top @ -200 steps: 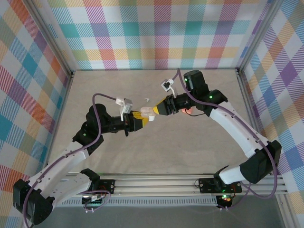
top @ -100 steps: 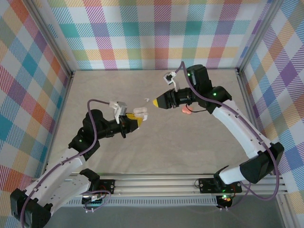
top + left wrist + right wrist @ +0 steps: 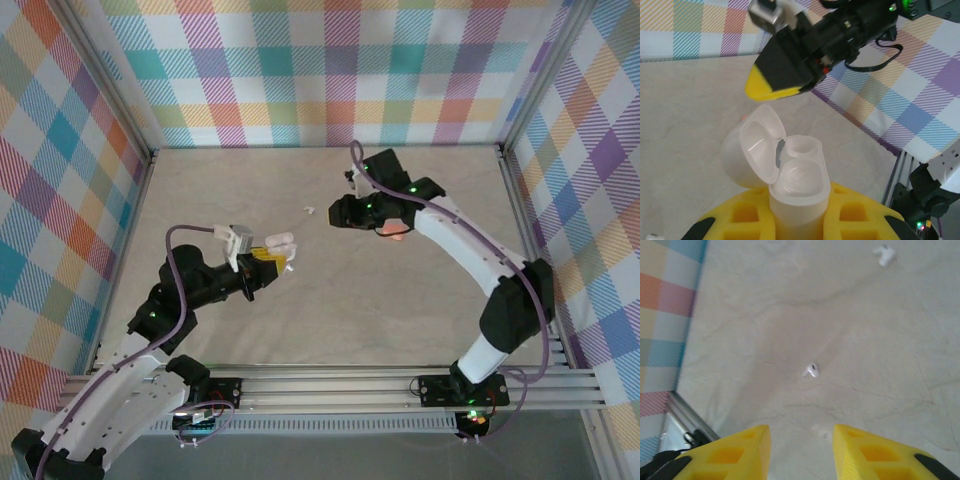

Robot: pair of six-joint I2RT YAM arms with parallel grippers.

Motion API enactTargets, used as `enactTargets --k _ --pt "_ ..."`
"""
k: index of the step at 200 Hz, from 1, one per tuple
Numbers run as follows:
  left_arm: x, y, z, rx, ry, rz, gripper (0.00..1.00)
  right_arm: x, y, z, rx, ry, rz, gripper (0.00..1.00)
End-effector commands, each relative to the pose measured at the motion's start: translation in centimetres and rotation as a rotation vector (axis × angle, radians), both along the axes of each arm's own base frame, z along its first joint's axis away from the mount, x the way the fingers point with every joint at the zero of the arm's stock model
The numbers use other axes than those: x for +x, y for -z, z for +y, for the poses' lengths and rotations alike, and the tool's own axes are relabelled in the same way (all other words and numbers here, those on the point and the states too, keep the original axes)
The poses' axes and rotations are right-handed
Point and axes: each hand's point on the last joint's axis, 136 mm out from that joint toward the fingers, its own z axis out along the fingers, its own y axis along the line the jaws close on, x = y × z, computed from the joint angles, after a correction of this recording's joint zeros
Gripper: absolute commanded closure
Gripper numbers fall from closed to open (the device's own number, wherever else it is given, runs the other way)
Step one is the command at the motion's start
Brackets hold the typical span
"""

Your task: Insert the wireless bluetooth earbuds into the charging case

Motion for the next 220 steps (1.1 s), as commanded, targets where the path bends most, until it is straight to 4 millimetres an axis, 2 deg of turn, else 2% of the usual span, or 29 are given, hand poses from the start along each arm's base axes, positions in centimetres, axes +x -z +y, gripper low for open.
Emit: enactTargets --k 1,33,56,82,141,220 --pt "-0.2 0.5 0.7 0.034 -0.019 -0.002 1.00 -0.7 3.0 1.6 -0.033 0.037 0.077 0.62" --pt "-1.2 0.5 0.7 0.041 0.015 -0.040 1.00 -2.1 7.0 4.9 -0.053 -0.028 0.160 0.63" --pt "-1.9 0.3 0.7 0.041 0.042 -0.081 1.00 -2.6 8.9 7.2 -0.064 -0.091 0.180 0.63" --pt "-2.1 0.1 0.7 0.051 0.050 -0.094 1.00 -2.9 10.9 8.9 -0.089 -0.158 0.171 0.63" --pt "-2.2 0.3 1.0 0.064 0.041 -0.092 1.00 -1.4 14.0 10.2 -0.168 -0.265 0.087 0.67" --pt "-2.3 0.4 1.3 0.085 0.030 -0.097 1.00 -1.5 16.6 11.9 -0.232 -0.370 0.041 0.65"
